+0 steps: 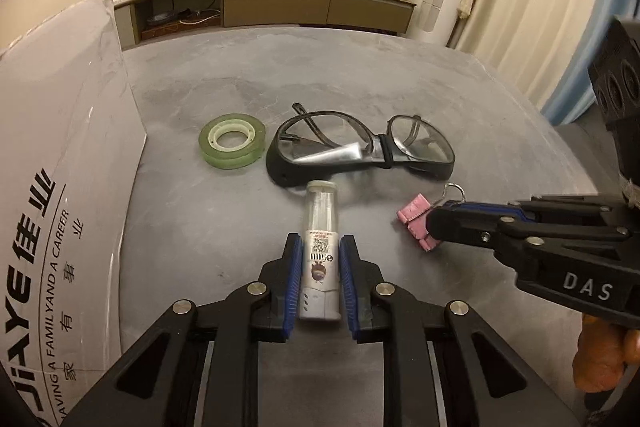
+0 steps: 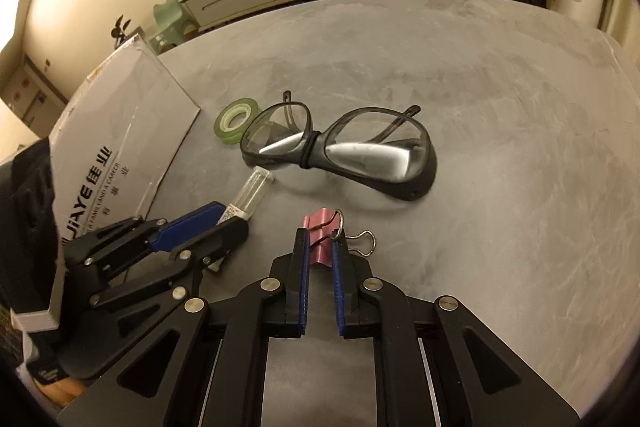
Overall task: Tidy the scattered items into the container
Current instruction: 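Grasp the white tube with the left tool while the right tool grasps the pink binder clips, then lift the white tube with the left tool while the right tool releases and regrasps the clips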
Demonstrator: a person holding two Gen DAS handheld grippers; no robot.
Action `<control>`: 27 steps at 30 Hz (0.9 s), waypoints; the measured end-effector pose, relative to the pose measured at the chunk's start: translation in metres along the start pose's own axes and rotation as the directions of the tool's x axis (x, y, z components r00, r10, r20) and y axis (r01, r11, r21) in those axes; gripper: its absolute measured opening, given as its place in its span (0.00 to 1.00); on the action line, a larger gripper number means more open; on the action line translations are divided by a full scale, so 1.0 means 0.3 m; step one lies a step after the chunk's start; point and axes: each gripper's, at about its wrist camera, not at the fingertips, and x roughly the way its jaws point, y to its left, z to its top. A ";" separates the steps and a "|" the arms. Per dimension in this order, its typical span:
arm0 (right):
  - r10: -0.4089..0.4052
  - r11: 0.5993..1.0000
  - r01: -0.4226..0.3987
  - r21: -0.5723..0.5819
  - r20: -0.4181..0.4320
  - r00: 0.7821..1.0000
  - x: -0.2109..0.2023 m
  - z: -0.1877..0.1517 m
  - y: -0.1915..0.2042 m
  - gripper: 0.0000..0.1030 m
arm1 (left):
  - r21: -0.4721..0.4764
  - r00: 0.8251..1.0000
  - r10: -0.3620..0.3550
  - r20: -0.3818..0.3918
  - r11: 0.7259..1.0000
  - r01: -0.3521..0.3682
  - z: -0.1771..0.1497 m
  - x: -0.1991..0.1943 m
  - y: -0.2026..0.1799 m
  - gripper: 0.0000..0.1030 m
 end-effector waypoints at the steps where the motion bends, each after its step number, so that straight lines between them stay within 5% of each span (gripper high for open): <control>1: 0.001 1.000 -0.001 0.001 0.003 1.000 -0.006 -0.002 0.000 0.11 | 0.001 1.000 -0.001 -0.002 1.000 0.001 -0.002 -0.002 0.000 0.20; 27: 0.028 1.000 -0.026 -0.017 0.065 0.998 -0.148 -0.028 0.006 0.06 | -0.002 0.994 -0.013 0.105 1.000 0.013 0.026 -0.180 -0.045 0.20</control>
